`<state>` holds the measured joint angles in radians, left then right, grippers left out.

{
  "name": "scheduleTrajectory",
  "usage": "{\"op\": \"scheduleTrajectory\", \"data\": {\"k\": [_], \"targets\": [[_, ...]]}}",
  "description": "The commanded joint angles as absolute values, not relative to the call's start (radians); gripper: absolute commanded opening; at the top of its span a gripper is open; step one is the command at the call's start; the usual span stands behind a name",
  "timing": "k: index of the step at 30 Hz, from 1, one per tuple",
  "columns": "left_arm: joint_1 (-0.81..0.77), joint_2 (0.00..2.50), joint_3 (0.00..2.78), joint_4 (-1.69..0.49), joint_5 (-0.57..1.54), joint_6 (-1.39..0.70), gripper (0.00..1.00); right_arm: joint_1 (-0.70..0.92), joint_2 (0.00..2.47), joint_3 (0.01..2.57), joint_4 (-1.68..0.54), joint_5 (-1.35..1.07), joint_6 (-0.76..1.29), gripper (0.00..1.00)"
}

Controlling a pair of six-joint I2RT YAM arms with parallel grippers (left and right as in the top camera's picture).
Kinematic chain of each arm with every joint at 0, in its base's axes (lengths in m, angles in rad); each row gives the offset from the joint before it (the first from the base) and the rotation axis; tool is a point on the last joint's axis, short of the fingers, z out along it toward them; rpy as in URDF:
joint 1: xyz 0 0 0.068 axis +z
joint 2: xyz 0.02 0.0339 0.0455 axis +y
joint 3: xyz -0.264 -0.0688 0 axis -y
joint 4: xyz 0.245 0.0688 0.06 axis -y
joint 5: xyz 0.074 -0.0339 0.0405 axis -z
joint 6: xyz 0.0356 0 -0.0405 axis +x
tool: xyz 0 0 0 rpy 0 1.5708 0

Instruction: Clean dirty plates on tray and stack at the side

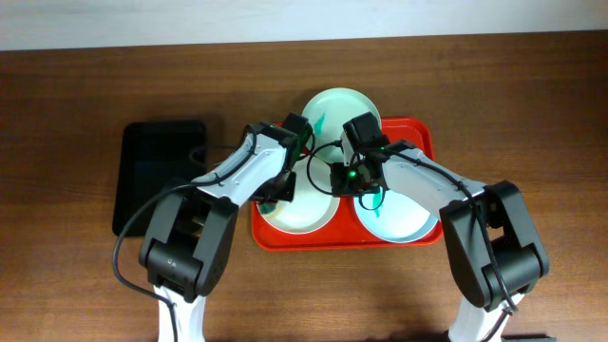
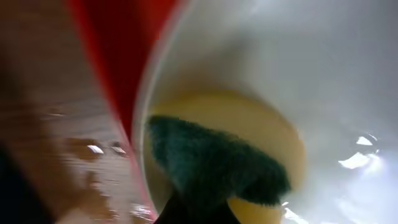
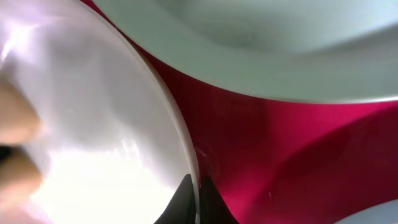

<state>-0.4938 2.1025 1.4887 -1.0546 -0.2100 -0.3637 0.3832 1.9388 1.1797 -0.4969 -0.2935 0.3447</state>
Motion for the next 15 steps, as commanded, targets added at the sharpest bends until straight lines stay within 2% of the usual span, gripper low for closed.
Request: {"op": "scheduleTrajectory", "data": {"k": [1, 11, 15], "targets": [[-0.475, 2.135, 1.481, -1.064, -0.434, -0.423, 0.00, 0.387, 1.922, 1.176, -0.493, -0.274, 0.357, 0.04], [-0.442, 2.107, 1.618, -1.164, -0.415, -0.490, 0.00, 0.387, 1.922, 1.176, -0.494, -0.272, 0.356, 0.04], [-0.400, 2.075, 1.659, -1.191, -0.178, -0.470, 0.00, 0.387, 1.922, 1.176, -0.496, -0.271, 0.356, 0.04]]}}
